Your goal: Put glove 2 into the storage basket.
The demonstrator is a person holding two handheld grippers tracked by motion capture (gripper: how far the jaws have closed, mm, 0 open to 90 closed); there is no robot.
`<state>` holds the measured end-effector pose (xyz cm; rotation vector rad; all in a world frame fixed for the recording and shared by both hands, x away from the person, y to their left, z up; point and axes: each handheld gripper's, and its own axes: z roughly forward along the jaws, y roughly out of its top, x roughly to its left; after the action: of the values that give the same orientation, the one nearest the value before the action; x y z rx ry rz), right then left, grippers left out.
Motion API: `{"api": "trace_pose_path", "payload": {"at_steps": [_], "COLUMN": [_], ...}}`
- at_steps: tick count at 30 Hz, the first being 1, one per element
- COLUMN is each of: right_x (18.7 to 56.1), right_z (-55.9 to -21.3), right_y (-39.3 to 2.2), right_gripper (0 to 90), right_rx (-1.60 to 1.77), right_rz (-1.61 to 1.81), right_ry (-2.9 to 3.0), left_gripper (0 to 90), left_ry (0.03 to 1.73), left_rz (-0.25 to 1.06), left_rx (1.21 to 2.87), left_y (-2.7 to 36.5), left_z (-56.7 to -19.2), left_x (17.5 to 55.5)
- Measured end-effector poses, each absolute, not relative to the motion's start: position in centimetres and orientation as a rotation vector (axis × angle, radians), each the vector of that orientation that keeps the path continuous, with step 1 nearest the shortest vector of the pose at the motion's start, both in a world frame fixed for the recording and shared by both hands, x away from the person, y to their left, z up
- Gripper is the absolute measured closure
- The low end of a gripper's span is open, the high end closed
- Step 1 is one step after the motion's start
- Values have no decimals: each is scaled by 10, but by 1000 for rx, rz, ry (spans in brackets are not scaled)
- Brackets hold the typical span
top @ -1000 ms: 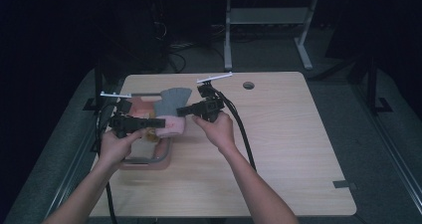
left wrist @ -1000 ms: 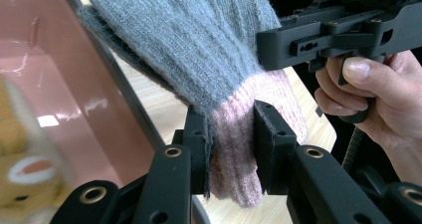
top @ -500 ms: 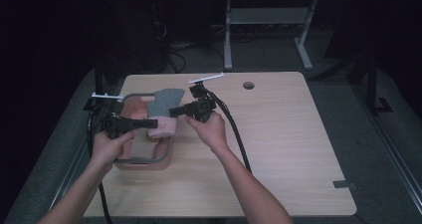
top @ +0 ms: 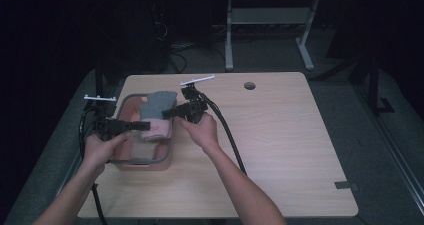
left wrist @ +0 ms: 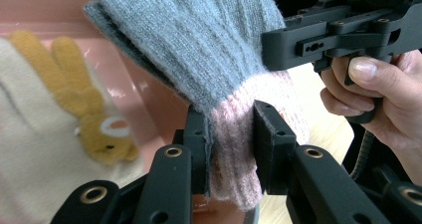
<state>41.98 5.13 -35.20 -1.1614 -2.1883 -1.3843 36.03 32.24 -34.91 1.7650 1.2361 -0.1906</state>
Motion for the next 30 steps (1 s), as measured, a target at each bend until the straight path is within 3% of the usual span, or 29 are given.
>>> {"api": "trace_pose_path", "payload": {"at_steps": [30], "right_x": [431], "right_z": [-379], "right_y": [89], "right_gripper": [755], "right_rx": [-1153], "right_rz": [-1269], "right_ry": [-2170], "left_gripper": [713], "left_ry": [1340], "left_rz": [-133], "left_rx": [1804], "left_y": [350], "left_z": [-370], "left_x": [356]}}
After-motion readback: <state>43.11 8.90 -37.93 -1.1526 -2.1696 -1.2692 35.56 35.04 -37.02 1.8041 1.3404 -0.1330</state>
